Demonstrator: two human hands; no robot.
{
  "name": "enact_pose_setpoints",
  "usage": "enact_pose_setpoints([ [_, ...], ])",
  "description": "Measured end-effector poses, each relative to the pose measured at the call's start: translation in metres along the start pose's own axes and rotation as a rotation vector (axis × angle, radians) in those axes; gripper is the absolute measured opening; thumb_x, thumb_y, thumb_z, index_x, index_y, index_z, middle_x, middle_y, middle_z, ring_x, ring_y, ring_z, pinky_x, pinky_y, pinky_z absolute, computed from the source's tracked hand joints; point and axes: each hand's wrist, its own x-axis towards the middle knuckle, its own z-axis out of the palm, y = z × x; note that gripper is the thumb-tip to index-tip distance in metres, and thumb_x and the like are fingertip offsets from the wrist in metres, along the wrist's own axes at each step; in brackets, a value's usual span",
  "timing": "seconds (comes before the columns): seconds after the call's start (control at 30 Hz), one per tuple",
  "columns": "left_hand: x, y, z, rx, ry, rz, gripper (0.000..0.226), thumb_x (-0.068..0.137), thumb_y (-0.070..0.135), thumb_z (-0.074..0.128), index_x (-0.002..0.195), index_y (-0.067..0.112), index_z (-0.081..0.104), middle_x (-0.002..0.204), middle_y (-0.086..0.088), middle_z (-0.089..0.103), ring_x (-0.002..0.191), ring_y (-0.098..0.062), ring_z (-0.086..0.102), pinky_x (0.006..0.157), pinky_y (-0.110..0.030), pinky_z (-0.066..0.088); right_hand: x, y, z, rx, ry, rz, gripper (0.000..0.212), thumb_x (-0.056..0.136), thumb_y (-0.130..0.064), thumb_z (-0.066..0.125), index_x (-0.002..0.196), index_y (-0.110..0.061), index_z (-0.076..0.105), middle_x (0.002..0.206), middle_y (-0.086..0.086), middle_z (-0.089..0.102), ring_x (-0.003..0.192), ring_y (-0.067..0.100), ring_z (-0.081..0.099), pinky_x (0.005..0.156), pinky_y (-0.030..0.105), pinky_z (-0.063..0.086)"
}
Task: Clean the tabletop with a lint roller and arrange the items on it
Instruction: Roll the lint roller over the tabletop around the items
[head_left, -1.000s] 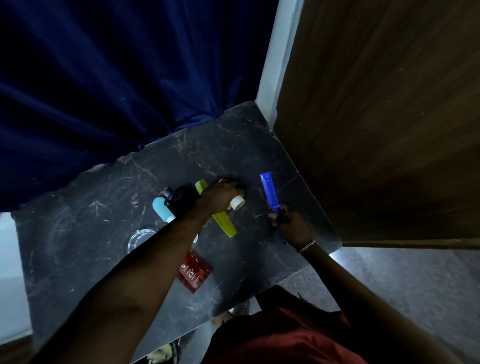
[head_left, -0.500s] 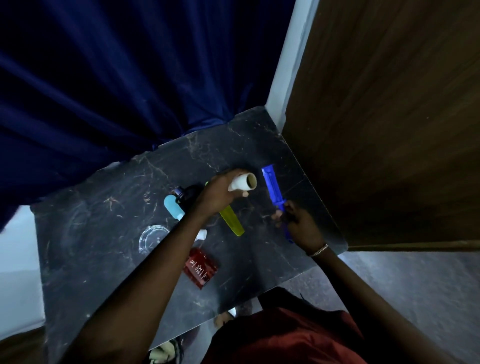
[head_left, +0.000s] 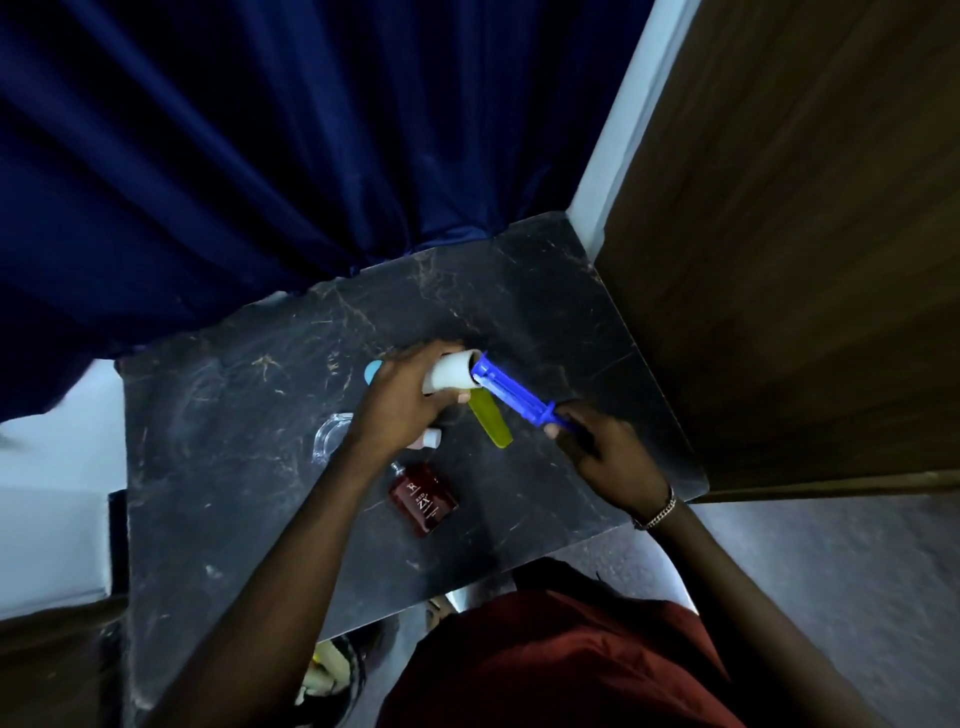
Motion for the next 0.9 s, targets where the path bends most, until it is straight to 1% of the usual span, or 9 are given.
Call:
enact_pose_setpoints([
  [0.03, -0.006, 0.0, -0.005, 0.049, 0.008, 0.012, 0.055, 0.076, 0.027, 0.085, 0.127, 0.027, 0.065, 0.123, 0.006, 0.068, 0.113, -0.021, 0.061, 0.098, -0.042, 0.05, 0.0, -0.005, -0.001, -0.017, -0.023, -0.024, 0.023, 0.097, -0.034, 0.059, 0.116, -0.023, 0.066, 0.097, -0.013, 0.068, 0.079, -0.001, 0.061, 0.073, 0.013, 0.042],
  [0.13, -0.024, -0.003, -0.021, 0.184, 0.018, 0.068, 0.056, 0.076, 0.025, 0.084, 0.129, 0.026, 0.065, 0.12, 0.003, 0.067, 0.111, -0.026, 0.056, 0.095, -0.039, 0.048, 0.0, -0.019, -0.003, -0.083, -0.083, -0.052, 0.027, 0.097, -0.039, 0.058, 0.12, -0.026, 0.064, 0.109, -0.006, 0.072, 0.094, 0.015, 0.07, 0.082, 0.034, 0.054],
  [0.2, -0.033, -0.006, -0.031, 0.232, 0.031, 0.089, 0.058, 0.077, 0.025, 0.083, 0.131, 0.026, 0.064, 0.119, 0.003, 0.067, 0.111, -0.025, 0.054, 0.094, -0.036, 0.046, 0.0, -0.026, -0.005, -0.137, -0.106, -0.067, 0.028, 0.096, -0.041, 0.057, 0.121, -0.029, 0.063, 0.11, -0.005, 0.072, 0.097, 0.02, 0.07, 0.082, 0.038, 0.055],
  [0.33, -0.052, -0.01, -0.047, 0.266, 0.031, 0.112, 0.062, 0.076, 0.02, 0.084, 0.134, 0.026, 0.064, 0.123, 0.003, 0.065, 0.117, -0.023, 0.05, 0.1, -0.035, 0.044, 0.004, -0.045, -0.004, -0.204, -0.156, -0.132, 0.028, 0.096, -0.041, 0.056, 0.121, -0.032, 0.064, 0.107, -0.006, 0.073, 0.093, 0.019, 0.07, 0.08, 0.038, 0.055],
  [0.43, -0.062, -0.011, -0.053, 0.274, 0.002, 0.112, 0.064, 0.075, 0.014, 0.084, 0.136, 0.023, 0.065, 0.126, 0.0, 0.064, 0.12, -0.027, 0.05, 0.104, -0.033, 0.041, 0.008, -0.056, -0.001, -0.26, -0.173, -0.144, 0.025, 0.095, -0.039, 0.057, 0.117, -0.033, 0.066, 0.104, -0.006, 0.073, 0.089, 0.02, 0.07, 0.075, 0.035, 0.055],
  [0.53, -0.071, -0.013, -0.06, 0.272, -0.021, 0.092, 0.062, 0.078, 0.018, 0.082, 0.137, 0.023, 0.064, 0.127, -0.001, 0.063, 0.12, -0.028, 0.05, 0.104, -0.039, 0.044, 0.009, -0.065, 0.002, -0.271, -0.191, -0.153, 0.023, 0.095, -0.04, 0.057, 0.114, -0.033, 0.067, 0.098, -0.006, 0.073, 0.084, 0.019, 0.069, 0.072, 0.034, 0.053],
  [0.6, -0.077, -0.014, -0.066, 0.276, -0.037, 0.068, 0.062, 0.081, 0.02, 0.081, 0.139, 0.025, 0.063, 0.128, 0.0, 0.062, 0.122, -0.027, 0.05, 0.103, -0.04, 0.045, 0.009, -0.071, 0.006, -0.278, -0.191, -0.162, 0.022, 0.095, -0.042, 0.057, 0.114, -0.034, 0.067, 0.096, -0.006, 0.073, 0.082, 0.018, 0.068, 0.072, 0.033, 0.054],
  [0.77, -0.09, -0.018, -0.077, 0.279, -0.094, 0.023, 0.061, 0.082, 0.021, 0.083, 0.139, 0.024, 0.062, 0.128, -0.001, 0.062, 0.118, -0.025, 0.055, 0.097, -0.038, 0.049, 0.006, -0.082, 0.017, -0.334, -0.199, -0.183, 0.023, 0.092, -0.046, 0.056, 0.111, -0.036, 0.064, 0.097, -0.005, 0.074, 0.085, 0.021, 0.07, 0.07, 0.033, 0.055],
  [0.9, -0.1, -0.022, -0.083, 0.247, -0.134, 0.005, 0.058, 0.079, 0.028, 0.085, 0.134, 0.027, 0.065, 0.119, 0.004, 0.063, 0.109, -0.017, 0.058, 0.082, -0.022, 0.043, 0.004, -0.091, 0.024, -0.368, -0.224, -0.198, 0.026, 0.091, -0.045, 0.055, 0.114, -0.035, 0.064, 0.102, -0.003, 0.074, 0.089, 0.023, 0.07, 0.073, 0.038, 0.057],
])
